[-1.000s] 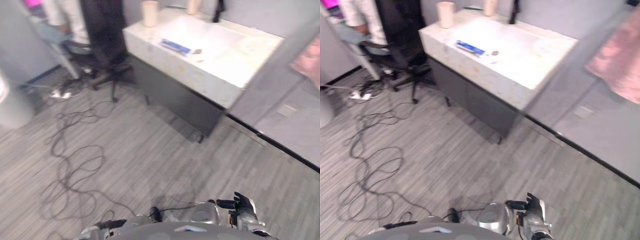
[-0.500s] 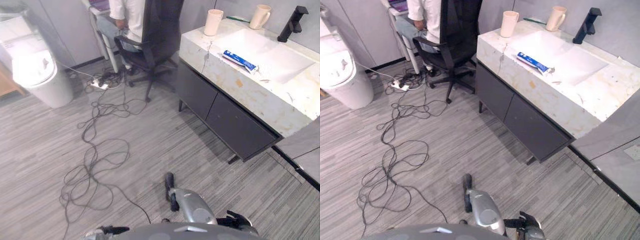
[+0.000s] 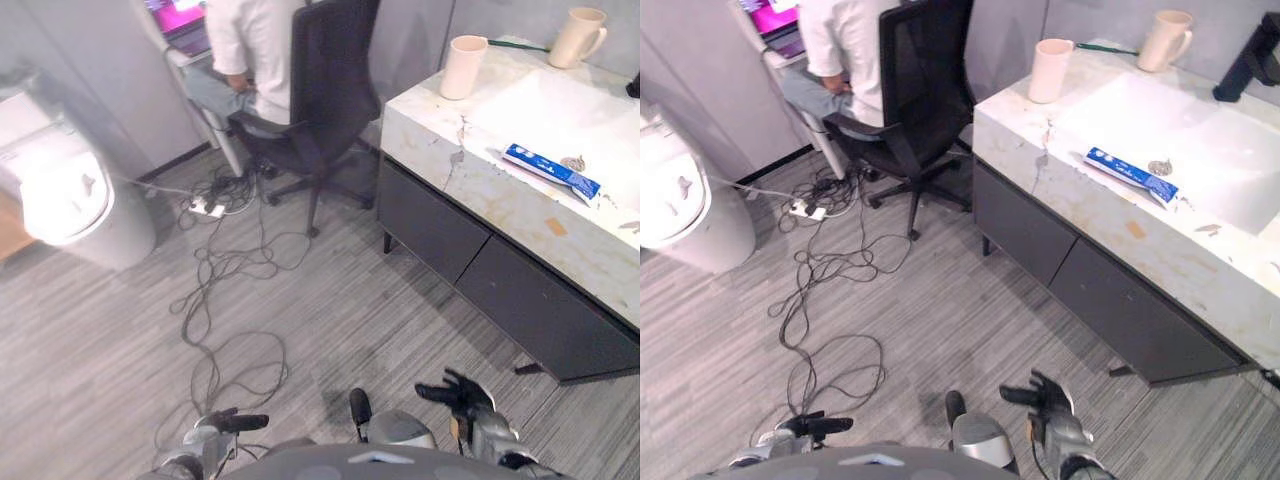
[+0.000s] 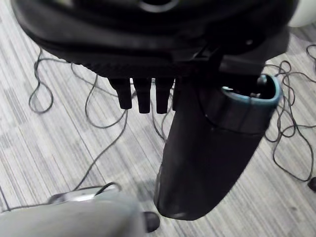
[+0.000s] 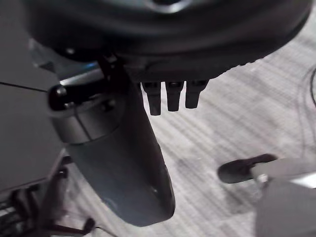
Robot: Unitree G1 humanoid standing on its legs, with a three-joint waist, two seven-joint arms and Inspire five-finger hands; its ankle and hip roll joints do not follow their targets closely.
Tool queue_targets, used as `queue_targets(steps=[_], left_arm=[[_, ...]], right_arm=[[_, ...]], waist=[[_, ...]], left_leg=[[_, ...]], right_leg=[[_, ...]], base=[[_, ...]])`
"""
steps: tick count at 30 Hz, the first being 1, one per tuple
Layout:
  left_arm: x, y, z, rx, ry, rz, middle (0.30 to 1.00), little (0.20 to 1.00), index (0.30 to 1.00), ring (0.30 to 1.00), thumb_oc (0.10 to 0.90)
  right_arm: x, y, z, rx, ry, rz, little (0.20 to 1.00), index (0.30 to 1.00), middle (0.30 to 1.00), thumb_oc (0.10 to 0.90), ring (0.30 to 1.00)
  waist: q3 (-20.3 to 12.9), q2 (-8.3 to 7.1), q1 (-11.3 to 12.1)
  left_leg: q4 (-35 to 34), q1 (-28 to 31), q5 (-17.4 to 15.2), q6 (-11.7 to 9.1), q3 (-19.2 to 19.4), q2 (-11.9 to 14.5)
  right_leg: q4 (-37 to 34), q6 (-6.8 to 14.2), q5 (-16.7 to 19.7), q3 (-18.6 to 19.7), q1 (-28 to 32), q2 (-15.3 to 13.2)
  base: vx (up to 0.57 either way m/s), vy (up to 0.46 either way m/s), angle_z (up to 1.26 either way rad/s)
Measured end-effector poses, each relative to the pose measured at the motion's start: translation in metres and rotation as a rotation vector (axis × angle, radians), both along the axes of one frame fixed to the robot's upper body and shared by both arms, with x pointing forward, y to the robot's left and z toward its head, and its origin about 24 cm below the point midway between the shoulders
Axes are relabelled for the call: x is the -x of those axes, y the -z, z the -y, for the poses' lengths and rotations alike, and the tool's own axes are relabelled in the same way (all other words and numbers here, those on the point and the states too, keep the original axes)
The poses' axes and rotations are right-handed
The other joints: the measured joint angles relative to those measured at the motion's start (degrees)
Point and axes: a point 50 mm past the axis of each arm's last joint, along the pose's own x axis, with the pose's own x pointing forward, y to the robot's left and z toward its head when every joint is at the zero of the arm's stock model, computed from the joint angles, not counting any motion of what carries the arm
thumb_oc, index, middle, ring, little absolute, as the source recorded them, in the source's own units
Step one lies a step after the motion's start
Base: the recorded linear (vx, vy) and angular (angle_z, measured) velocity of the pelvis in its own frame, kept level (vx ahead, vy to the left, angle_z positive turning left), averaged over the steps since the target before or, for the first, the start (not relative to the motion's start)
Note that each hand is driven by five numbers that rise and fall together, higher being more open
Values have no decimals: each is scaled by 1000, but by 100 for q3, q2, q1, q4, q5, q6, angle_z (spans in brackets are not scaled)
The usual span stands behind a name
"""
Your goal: Organize the bathroom.
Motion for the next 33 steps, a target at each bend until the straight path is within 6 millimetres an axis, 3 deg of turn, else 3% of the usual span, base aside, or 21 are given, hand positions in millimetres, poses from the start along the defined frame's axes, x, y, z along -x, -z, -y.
queue_targets(steps=[3,4,5,6,8,10,11,13,14,15,16,17,18,19,22,24,25,27,29,30,33], left_arm=[[-2,-2,-9,-31,14,-4,900,900,900,900,800],[-3,-3,-12,-47,42,-5,900,900,900,900,800],[-5,-4,-13,-52,45,4,900,900,900,900,800],[-4,-6,-20,-74,41,3,900,900,900,900,800],[-1,-8,-29,-103,38,-2,900,900,900,900,800],[-2,-8,-32,-114,57,2,900,900,900,900,800],[2,-6,-26,-95,71,8,900,900,900,900,800],[-1,-4,-16,-58,74,21,900,900,900,900,800],[-2,-3,-11,-44,71,17,900,900,900,900,800],[0,-2,-10,-33,72,12,900,900,900,900,800],[5,-1,-11,-27,68,-14,900,900,900,900,800],[4,-2,-15,-34,70,-18,900,900,900,900,800],[7,-3,-21,-57,95,-33,900,900,900,900,800],[8,-3,-22,-61,100,-39,900,900,900,900,800],[16,-2,-23,-70,93,-54,900,900,900,900,800],[11,-3,-23,-82,91,-26,900,900,900,900,800],[12,-2,-22,-84,88,-29,900,900,900,900,800],[4,-2,-17,-74,84,-17,900,900,900,900,800],[-6,-4,-11,-58,87,36,900,900,900,900,800],[-7,-4,-10,-57,87,49,900,900,900,900,800],[-5,-3,-9,-40,31,50,900,900,900,900,800]], right_arm=[[-9,-4,0,6,-11,40,900,900,900,800,900],[-16,-8,2,14,-13,58,900,900,900,800,900],[-18,-9,3,19,-14,61,900,900,900,800,900],[-22,-10,0,13,-13,71,900,900,900,800,900],[-5,1,-7,2,10,5,900,900,900,800,900],[20,12,-11,-6,39,-75,900,900,900,800,900],[30,15,-7,9,55,-119,900,900,900,800,900],[35,14,2,36,68,-135,900,900,900,800,900],[39,12,14,69,91,-141,900,900,900,800,900],[43,13,15,74,102,-150,900,900,900,800,900],[41,11,15,82,97,-139,900,900,900,800,900],[40,12,10,70,92,-127,900,900,900,800,900],[32,12,-1,30,76,-99,900,900,900,800,900],[31,13,-5,19,61,-93,900,900,900,800,900],[39,17,-14,-8,48,-108,900,900,900,800,900],[43,18,-13,-6,47,-117,900,900,900,800,900],[43,18,-13,-5,48,-117,900,900,900,800,900],[58,21,-10,4,62,-158,900,900,900,800,900],[73,24,-6,13,76,-216,900,900,900,800,900],[75,24,-7,14,78,-223,900,900,900,800,900],[62,20,-2,38,45,-191,900,900,900,800,900]], waist=[[-2,-20,6],[-67,170,62],[-73,226,69],[-57,205,138],[5,-79,212],[36,-383,231],[17,-401,345],[22,-221,306],[50,26,217],[-4,118,236],[-64,166,274],[-39,101,217],[39,114,219],[60,119,170],[30,40,189],[39,-129,272],[32,-153,293],[67,-177,101],[84,-158,152],[110,-208,256],[111,-276,420]], left_leg=[[-2046,-25,280,397,-285,509],[-3100,137,595,507,-581,674],[-3392,174,754,443,-661,795],[-3480,262,1405,379,-481,834],[-3149,581,1123,284,278,762],[-1762,123,577,437,-220,519],[-1838,28,425,529,-831,367],[-2307,-63,477,516,-1022,509],[-2591,-80,630,516,-980,679],[-2665,43,1009,451,-812,706],[-2898,190,1212,624,-535,705],[-2867,248,1145,621,-411,675],[-3026,411,1174,680,58,762],[-3112,515,1217,674,243,797],[-3486,862,1090,589,990,785],[-3521,952,1021,546,1307,763],[-3504,953,1025,560,1362,792],[-3333,935,930,440,1128,935],[-2955,931,789,316,895,1050],[-2605,892,743,250,882,1093],[-399,-35,727,-19,498,1220]], right_leg=[[652,122,-307,390,-286,-8],[1094,231,-476,509,-672,170],[1338,304,-612,429,-893,311],[1629,323,-925,334,-1091,330],[1772,331,-1220,-32,-973,100],[1440,320,-1094,430,-606,-61],[1153,339,-887,846,-417,-94],[907,457,-754,1024,-330,-35],[932,619,-853,1108,-327,76],[1097,655,-961,1106,-437,46],[1433,836,-1052,717,-626,-161],[1769,954,-932,553,-844,-277],[2611,1240,-980,105,-1423,-287],[2708,1243,-997,-139,-1559,-310],[1788,1277,-985,-1244,-1567,-661],[1077,1401,-776,-1817,-1460,-863],[922,1404,-571,-1950,-1409,-847],[548,1234,-105,-1727,-1024,-588],[480,972,-160,-1702,-760,-458],[454,874,-224,-1666,-625,-434],[-3,667,-318,-1480,-170,-392]], base=[[307,185,-139],[279,140,-137],[284,131,-159],[326,137,-185],[412,226,-176],[285,239,-109],[214,205,-122],[201,211,-115],[140,158,-107],[229,221,-163],[210,153,-165],[295,146,-187],[219,30,-128],[236,-30,-160],[245,-80,-122],[247,-128,-91],[281,-180,-65],[243,-174,43],[150,-131,64],[190,-126,11],[174,-51,-12]])
